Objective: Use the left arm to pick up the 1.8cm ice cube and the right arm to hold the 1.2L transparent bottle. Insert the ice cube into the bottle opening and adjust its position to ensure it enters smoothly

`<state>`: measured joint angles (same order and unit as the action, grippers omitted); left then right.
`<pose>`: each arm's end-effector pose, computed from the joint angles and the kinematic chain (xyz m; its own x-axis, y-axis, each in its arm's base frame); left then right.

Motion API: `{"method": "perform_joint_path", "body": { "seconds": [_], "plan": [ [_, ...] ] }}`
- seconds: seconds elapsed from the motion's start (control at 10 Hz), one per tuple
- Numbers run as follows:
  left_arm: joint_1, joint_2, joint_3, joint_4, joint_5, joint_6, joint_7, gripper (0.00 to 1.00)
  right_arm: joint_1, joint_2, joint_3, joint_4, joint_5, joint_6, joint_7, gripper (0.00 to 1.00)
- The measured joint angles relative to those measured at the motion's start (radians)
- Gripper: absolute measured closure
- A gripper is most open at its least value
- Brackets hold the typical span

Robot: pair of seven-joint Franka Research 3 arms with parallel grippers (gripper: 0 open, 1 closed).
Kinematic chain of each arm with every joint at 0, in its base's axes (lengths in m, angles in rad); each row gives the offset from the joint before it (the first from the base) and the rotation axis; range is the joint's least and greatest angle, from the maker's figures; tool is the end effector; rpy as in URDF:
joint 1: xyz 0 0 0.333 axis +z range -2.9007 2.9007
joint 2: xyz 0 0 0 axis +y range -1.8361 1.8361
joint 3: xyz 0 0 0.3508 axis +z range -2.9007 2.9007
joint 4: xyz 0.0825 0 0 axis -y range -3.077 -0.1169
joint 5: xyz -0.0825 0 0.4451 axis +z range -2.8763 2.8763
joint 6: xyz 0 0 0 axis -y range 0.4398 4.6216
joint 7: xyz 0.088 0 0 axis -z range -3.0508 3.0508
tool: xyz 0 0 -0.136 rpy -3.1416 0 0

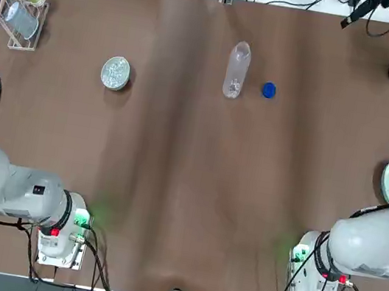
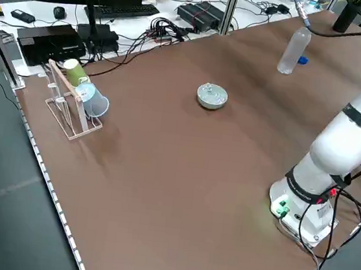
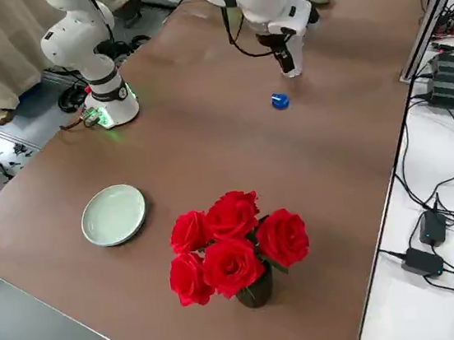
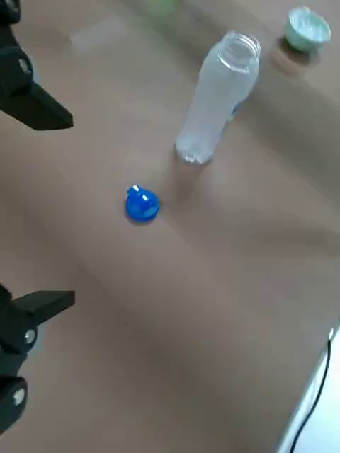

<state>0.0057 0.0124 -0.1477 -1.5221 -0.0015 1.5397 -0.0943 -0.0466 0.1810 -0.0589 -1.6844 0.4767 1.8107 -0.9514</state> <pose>0.6112 -0.0870 0.6459 0.9988 -0.0477 0.0050 -0.0477 -0.9989 0.0038 0.6800 -0.0184 0.4838 0.7491 0.5885 0.3043 0.6621 -0.6808 -0.3134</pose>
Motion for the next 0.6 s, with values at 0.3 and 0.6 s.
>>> {"method": "perform_joint_path", "body": {
  "seconds": [0.3, 0.6],
  "plan": [
    [-0.058, 0.000, 0.097, 0.000, 0.000, 0.000, 0.002, 0.01, 0.059, -0.082, -0.070, 0.008, -0.187, -0.001, 0.321, 0.00],
    [-0.062, 0.000, 0.115, -0.012, 0.000, 0.000, 0.012, 0.02, 0.076, -0.113, -0.089, 0.105, -0.380, -0.131, 0.715, 0.00]
  ]
}}
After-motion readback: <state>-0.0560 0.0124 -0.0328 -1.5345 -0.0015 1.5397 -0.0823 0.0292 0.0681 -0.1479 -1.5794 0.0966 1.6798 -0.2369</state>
